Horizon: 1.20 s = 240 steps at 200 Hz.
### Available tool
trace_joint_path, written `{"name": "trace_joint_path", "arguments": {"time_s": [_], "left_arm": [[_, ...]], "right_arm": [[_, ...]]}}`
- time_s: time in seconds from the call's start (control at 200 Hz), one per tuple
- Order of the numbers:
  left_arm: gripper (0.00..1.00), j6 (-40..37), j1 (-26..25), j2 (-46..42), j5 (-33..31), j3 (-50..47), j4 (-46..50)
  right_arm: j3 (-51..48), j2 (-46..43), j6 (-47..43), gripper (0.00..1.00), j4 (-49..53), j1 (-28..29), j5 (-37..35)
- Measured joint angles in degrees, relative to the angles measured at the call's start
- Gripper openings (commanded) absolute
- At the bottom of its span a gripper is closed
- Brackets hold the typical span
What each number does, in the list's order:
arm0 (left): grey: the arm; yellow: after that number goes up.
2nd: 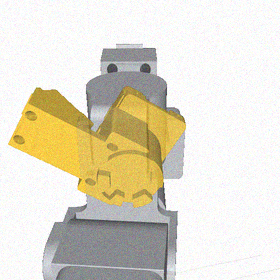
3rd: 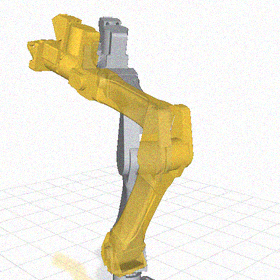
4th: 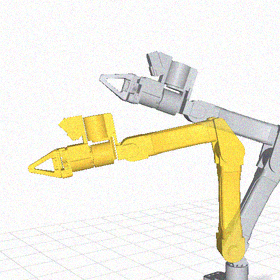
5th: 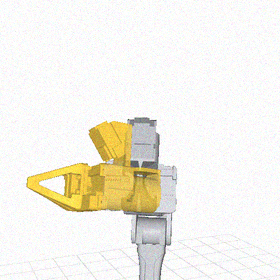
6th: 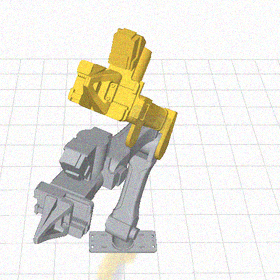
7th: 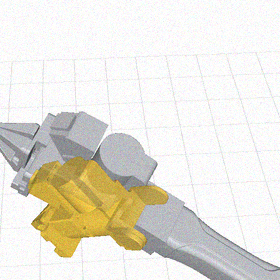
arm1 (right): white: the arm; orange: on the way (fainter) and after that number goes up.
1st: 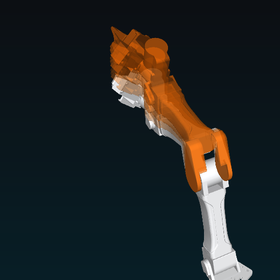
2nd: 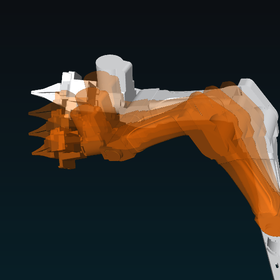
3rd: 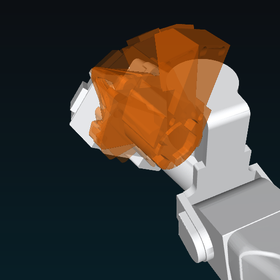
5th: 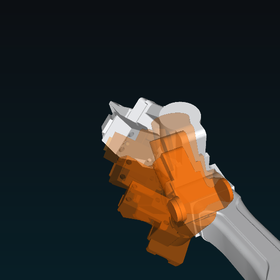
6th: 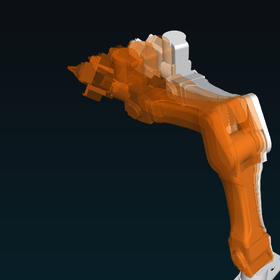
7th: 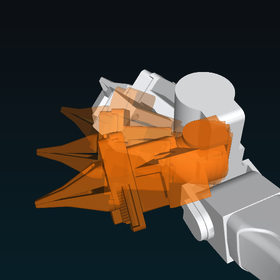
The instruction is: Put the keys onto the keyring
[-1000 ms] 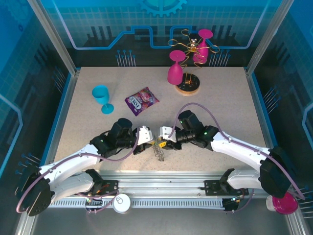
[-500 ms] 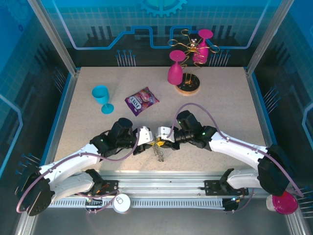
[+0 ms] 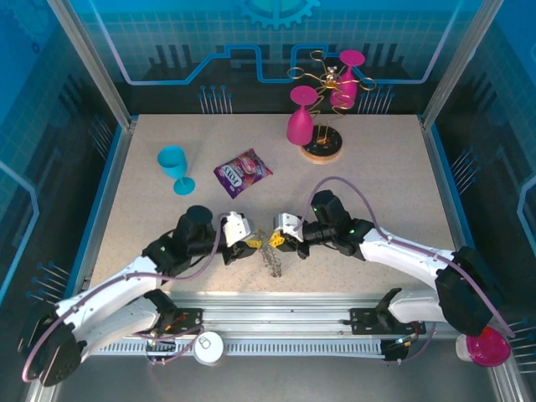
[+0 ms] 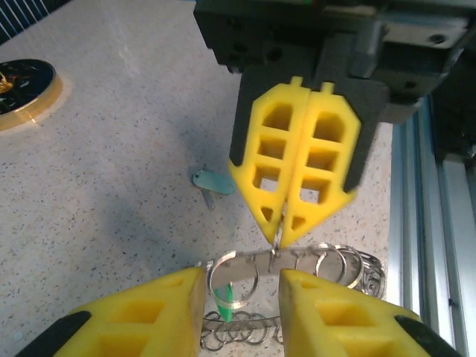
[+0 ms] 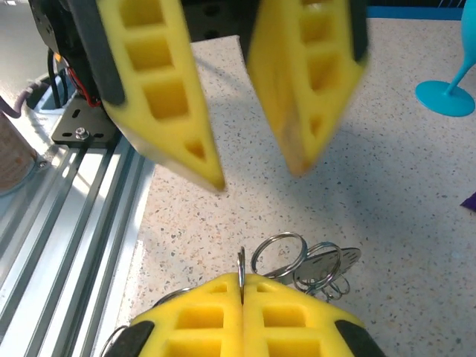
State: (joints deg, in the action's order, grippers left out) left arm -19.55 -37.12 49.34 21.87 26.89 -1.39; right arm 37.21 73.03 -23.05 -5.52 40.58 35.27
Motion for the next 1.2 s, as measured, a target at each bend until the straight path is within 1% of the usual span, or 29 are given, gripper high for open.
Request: {"name": "trace_joint_path", "arguments": {"time_s": [0.105, 0.235, 0.39, 0.51, 0.635, 0.775, 1.006, 1.201], "left_arm": [[0.33, 5.2, -0.9, -3.4, -0.3, -5.3, -5.3], [0.33, 9.1, -3.6, -3.4, -1.1, -8.8, -9.5], [0.32, 11.1, -4.4, -1.0, -3.0, -10.5, -16.1], [0.31, 12.2, -4.4, 1.4, -4.0, -11.5, -20.6], [0.3, 12.2, -4.4, 1.7, -4.7, -12.2, -23.8], [0.28, 12.2, -4.4, 1.3, -5.0, -12.2, -25.0], [0.29, 12.1, -4.4, -1.5, -5.2, -12.9, -24.1], [0.28, 12.1, -4.4, -1.4, -5.1, -12.9, -24.4]], "right_arm": [[-2.2, 0.1, 3.4, 0.0, -5.6, -1.6, 4.2], [-2.9, 1.0, 7.0, 0.0, -11.4, -2.2, 8.1], [-3.0, 1.6, 9.2, 0.0, -15.6, -2.4, 11.0], [-3.1, 1.9, 10.1, 0.0, -16.7, -2.4, 12.4], [-3.1, 2.2, 10.4, 0.0, -16.9, -2.5, 13.4], [-3.1, 2.4, 10.4, 0.0, -16.9, -2.5, 13.4], [-3.1, 2.4, 10.0, 0.0, -16.5, -2.4, 13.4], [-3.1, 2.4, 10.0, 0.0, -16.3, -2.3, 13.2]]}}
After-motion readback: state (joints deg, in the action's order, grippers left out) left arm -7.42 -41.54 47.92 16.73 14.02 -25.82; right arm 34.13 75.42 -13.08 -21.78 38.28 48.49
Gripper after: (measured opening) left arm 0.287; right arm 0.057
